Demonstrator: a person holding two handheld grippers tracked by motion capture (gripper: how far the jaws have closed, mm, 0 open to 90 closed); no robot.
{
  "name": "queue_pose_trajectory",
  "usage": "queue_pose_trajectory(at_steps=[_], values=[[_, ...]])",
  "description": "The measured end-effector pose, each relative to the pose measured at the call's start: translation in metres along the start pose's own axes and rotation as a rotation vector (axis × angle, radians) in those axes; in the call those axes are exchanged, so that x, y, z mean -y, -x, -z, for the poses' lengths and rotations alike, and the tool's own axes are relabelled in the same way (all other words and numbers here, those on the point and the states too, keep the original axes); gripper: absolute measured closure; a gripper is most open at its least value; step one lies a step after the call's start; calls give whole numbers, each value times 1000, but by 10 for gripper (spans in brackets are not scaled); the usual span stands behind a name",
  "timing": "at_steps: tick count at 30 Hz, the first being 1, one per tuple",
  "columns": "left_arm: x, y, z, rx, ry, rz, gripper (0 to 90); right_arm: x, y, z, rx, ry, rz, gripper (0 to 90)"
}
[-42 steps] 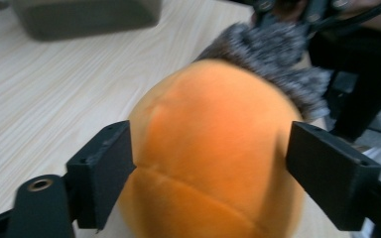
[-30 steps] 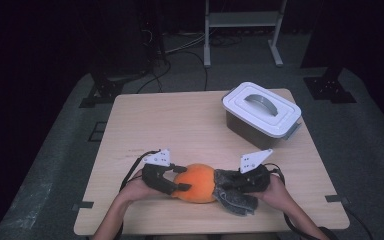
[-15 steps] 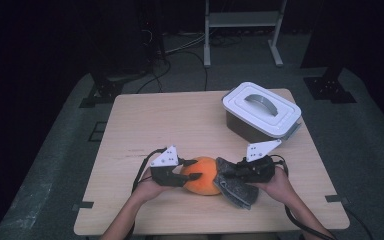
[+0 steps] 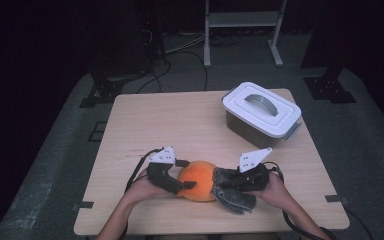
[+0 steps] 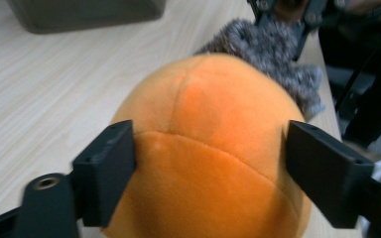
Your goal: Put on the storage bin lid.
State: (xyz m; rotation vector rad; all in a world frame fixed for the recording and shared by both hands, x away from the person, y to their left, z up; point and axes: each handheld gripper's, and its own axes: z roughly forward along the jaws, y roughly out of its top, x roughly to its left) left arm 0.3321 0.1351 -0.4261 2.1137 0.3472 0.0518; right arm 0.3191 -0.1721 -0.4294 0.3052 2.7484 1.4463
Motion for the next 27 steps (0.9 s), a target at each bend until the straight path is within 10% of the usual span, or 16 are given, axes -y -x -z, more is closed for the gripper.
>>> queue_pose_trajectory(at_steps=[7,16,27], values=[[4,-1,1,27,7,1,288,19,9,14,20,-34,-66,753],[5,1,0,38,21,-6,290,-17,-1,5,7,31,20,753],[2,4,-3,27,31,-10,273,4,6,11,38,-24,-34,755]])
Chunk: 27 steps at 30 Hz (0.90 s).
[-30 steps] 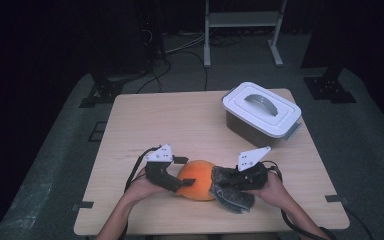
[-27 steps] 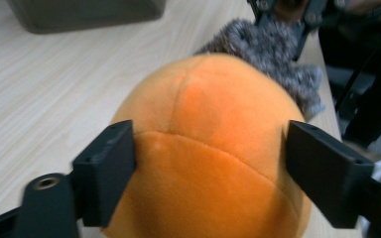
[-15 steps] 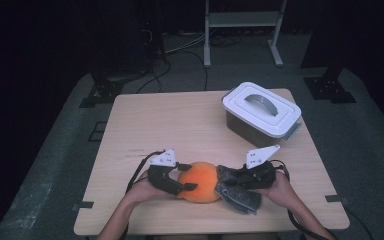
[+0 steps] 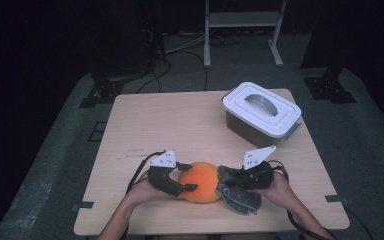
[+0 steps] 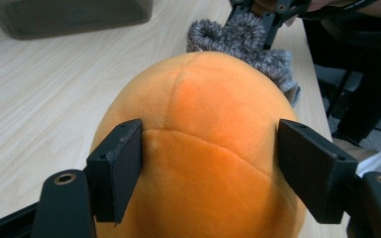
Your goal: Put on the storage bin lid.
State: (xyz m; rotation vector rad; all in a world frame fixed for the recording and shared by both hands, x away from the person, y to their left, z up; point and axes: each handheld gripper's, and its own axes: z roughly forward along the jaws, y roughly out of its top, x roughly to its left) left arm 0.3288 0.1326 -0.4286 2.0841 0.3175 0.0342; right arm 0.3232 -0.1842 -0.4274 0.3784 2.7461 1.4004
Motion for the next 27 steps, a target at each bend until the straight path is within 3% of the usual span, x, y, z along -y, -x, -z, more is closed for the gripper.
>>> queue_pose_trajectory(at_steps=[6,10,14,22,25,27], values=[[-2,4,-3,-6,9,-15,273,-22,-9,8,4,76,52,754],[-2,6,-1,-11,-3,-27,267,-33,-14,-6,-10,52,95,754],[-1,3,2,2,4,-14,252,-28,-12,-11,-21,66,76,756],[-3,3,3,21,-1,-16,238,-11,-5,-4,-1,35,30,756],[-5,6,2,18,-11,-33,272,-14,-7,0,-6,48,20,755],[-5,6,1,22,-2,-27,272,-21,-11,2,-11,67,39,756]])
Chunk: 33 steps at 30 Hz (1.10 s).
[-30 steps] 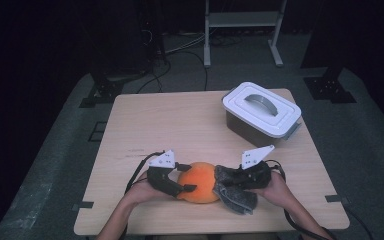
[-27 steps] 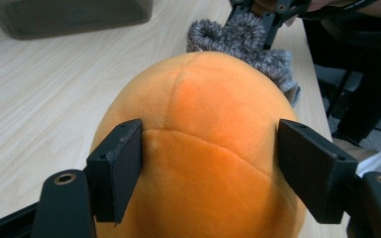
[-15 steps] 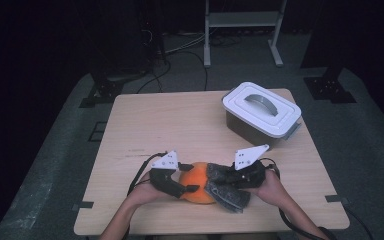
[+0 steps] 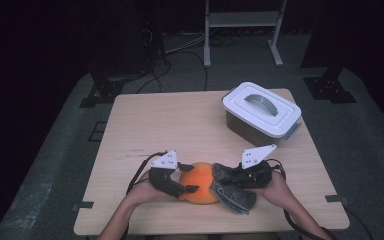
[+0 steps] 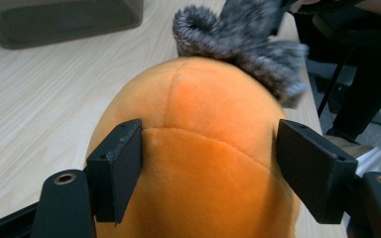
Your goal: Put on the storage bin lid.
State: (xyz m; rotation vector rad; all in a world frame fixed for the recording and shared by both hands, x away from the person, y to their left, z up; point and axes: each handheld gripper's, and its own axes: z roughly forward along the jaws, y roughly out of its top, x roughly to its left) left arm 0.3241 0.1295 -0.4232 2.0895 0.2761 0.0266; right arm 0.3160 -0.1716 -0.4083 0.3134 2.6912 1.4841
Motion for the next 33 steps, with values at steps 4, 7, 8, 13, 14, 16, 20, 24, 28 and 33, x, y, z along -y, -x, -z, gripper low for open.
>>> queue_pose_trajectory(at_steps=[4,7,8,13,14,16,20,24,28,33], values=[[-1,2,-1,-4,-1,-9,265,-16,-7,-7,-5,-3,55,755],[0,2,1,-3,-9,-11,255,-16,-6,-13,-16,-11,54,755],[0,1,2,2,-7,-10,251,-14,-5,-14,-19,-8,51,756],[-1,-1,7,5,-4,-15,232,-4,0,-10,-10,-16,22,757],[-2,-1,7,3,-5,-16,232,-2,1,-9,-8,-16,13,757],[-2,-1,8,6,-4,-11,233,4,4,-7,2,-21,-4,757],[-4,3,3,5,-13,-25,286,10,7,-2,15,-33,-27,756],[-10,7,-1,-20,-16,-29,308,-1,3,4,40,-37,13,755],[-15,12,-5,-23,-12,-49,304,-18,-5,4,23,2,63,755],[-14,13,-3,-28,-13,-54,257,-18,-5,-6,12,-27,75,755]])
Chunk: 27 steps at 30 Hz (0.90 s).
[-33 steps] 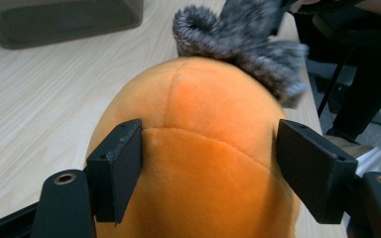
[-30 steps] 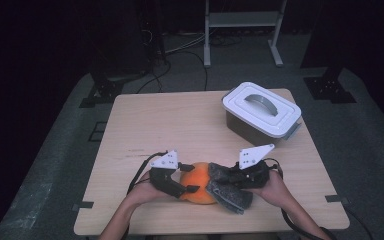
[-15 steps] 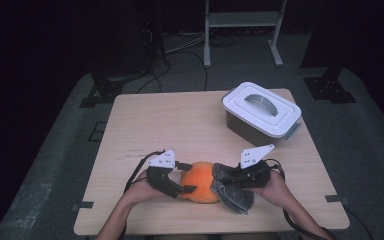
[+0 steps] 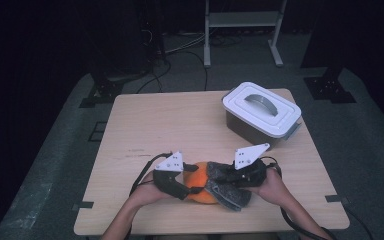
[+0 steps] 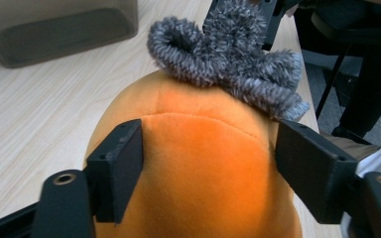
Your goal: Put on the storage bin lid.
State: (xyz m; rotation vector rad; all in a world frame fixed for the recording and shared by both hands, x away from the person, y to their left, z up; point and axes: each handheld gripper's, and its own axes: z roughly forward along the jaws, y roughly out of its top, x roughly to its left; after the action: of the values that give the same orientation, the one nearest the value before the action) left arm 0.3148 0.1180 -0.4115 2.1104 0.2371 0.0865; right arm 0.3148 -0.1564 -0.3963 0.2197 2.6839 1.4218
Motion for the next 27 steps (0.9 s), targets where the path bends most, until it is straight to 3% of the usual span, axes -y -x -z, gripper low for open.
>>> queue_pose_trajectory(at_steps=[5,11,14,16,19,22,27], values=[[1,-3,0,-3,2,22,187,11,1,3,-1,2,-29,755],[-4,2,-3,-10,-4,-1,306,21,4,12,8,-32,-57,753],[-9,5,-5,-16,4,-10,315,11,1,17,23,-31,-24,753],[-11,7,-6,-16,5,-22,314,-1,-4,18,11,4,1,753],[-11,7,-6,-17,-3,-31,289,-10,-7,11,8,-25,37,753],[-8,4,0,-11,4,-8,233,-2,-4,3,-17,-23,17,755],[-5,-1,5,-6,4,28,171,9,0,7,-14,-2,-19,755]])
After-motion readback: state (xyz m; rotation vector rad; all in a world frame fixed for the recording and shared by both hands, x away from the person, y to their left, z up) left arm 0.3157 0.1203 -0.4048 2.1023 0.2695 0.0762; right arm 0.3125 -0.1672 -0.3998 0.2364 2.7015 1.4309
